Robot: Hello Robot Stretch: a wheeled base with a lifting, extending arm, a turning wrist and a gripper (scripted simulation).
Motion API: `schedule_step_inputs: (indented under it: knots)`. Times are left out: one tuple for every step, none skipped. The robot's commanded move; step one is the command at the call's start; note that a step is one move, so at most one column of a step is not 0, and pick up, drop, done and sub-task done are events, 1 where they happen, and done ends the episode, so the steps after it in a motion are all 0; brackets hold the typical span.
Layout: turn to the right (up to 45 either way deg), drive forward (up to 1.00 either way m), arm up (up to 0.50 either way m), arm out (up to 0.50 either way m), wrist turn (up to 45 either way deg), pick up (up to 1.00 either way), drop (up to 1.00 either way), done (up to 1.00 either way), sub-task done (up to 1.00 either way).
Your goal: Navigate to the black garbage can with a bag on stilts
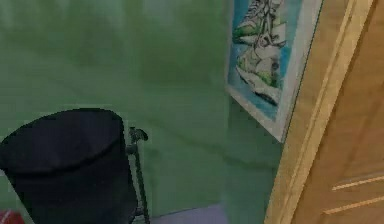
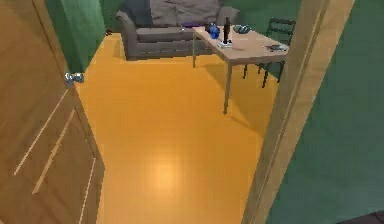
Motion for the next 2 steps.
schedule_step_inputs:
  knots:
    - [-33.0, 0.0, 0.0, 0.0, 0.0, 0.0, 0.0, 0.0, 0.0]
    - [0.0, 0.0, 0.0, 0.0, 0.0, 0.0, 0.0, 1.0, 0.0]
